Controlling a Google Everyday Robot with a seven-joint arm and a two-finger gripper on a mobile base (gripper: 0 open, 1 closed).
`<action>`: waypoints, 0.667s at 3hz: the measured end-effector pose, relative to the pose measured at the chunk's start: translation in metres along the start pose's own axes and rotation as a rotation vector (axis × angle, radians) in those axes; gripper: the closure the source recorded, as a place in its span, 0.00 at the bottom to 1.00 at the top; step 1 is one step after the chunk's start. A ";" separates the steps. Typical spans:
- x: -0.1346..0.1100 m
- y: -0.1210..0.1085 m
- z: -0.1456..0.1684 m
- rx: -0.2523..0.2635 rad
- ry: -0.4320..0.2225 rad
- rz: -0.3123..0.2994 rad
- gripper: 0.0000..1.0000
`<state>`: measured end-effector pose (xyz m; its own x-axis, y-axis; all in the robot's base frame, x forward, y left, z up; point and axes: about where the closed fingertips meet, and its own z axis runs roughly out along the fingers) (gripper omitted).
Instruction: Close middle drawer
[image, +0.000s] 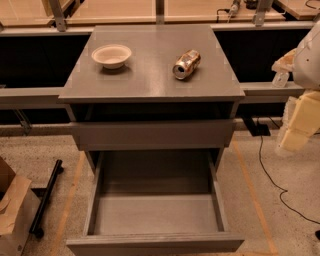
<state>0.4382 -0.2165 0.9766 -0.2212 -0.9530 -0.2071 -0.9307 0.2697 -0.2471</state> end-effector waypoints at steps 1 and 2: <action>0.000 0.000 0.000 0.000 0.000 0.000 0.00; -0.001 -0.001 -0.002 0.009 -0.003 -0.001 0.16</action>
Offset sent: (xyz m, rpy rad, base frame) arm 0.0000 0.0000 0.0000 0.0000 0.0000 0.0000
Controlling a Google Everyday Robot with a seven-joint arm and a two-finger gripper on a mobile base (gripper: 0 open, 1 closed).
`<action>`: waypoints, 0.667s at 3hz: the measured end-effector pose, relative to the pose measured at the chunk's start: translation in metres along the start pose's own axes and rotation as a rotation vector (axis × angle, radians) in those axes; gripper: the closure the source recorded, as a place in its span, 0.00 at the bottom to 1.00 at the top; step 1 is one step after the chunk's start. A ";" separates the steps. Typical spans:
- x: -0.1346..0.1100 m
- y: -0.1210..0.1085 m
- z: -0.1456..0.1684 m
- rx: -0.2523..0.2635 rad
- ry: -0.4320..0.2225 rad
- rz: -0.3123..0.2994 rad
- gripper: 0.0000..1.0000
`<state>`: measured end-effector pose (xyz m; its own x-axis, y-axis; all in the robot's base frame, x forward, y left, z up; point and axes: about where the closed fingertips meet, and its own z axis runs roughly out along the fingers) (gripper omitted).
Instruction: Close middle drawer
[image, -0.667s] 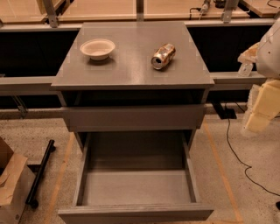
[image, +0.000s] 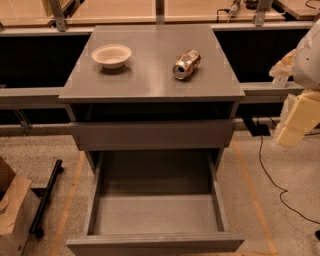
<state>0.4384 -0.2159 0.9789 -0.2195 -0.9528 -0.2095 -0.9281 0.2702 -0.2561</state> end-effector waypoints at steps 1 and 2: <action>0.003 0.008 0.022 -0.029 -0.011 -0.021 0.39; 0.016 0.021 0.055 -0.070 -0.044 -0.027 0.62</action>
Offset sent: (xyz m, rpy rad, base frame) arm -0.0122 -0.0108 -0.1156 0.1087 0.1016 0.0767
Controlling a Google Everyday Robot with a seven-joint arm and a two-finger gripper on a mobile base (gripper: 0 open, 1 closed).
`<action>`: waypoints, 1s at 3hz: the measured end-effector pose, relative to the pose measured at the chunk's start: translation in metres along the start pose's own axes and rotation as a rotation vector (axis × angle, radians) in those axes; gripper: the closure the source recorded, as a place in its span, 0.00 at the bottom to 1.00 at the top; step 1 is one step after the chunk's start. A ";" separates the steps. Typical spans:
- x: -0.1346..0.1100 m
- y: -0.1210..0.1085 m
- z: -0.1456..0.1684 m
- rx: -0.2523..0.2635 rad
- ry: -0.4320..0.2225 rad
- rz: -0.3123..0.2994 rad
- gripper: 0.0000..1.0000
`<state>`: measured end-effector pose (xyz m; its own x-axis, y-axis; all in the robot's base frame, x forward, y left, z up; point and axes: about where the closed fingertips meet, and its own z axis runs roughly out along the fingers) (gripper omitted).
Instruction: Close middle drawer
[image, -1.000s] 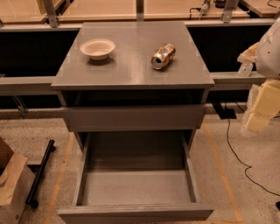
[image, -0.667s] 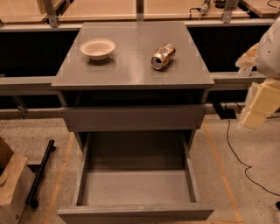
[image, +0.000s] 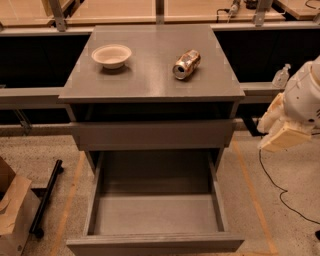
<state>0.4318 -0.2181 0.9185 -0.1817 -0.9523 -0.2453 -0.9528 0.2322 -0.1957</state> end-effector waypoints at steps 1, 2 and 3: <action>0.016 0.012 0.040 -0.053 -0.019 -0.010 0.85; 0.018 0.015 0.047 -0.064 -0.019 -0.013 1.00; 0.018 0.015 0.047 -0.064 -0.019 -0.013 1.00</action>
Offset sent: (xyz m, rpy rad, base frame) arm -0.0045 -0.0047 -0.0469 0.0269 0.0480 0.0279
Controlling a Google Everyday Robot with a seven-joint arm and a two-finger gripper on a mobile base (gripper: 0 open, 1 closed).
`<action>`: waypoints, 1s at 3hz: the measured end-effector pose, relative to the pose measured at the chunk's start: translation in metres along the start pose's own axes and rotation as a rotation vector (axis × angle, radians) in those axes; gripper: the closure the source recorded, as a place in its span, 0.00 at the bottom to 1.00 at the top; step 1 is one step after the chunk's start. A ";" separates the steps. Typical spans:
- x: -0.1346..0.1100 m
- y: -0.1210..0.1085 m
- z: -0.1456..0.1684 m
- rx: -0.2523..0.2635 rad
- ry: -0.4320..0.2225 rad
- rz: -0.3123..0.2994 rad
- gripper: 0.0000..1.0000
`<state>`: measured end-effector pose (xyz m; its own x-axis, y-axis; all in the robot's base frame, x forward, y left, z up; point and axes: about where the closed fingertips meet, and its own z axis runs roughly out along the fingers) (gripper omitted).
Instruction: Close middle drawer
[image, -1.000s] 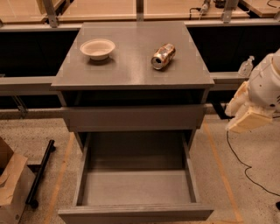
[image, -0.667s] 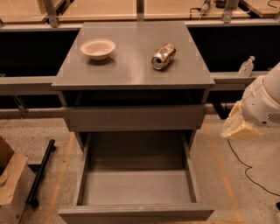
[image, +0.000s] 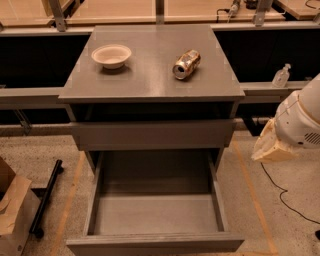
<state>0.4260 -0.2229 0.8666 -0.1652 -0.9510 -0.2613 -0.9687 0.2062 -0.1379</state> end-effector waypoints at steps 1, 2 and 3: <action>-0.002 0.004 0.018 -0.039 0.016 -0.010 1.00; 0.004 0.015 0.059 -0.127 0.019 -0.018 1.00; 0.015 0.029 0.103 -0.210 0.033 -0.019 1.00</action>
Offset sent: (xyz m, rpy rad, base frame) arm -0.0097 0.0188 -0.1194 0.0162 0.2426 0.0833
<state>0.4144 -0.2075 0.7600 -0.1494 -0.9621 -0.2283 -0.9884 0.1391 0.0608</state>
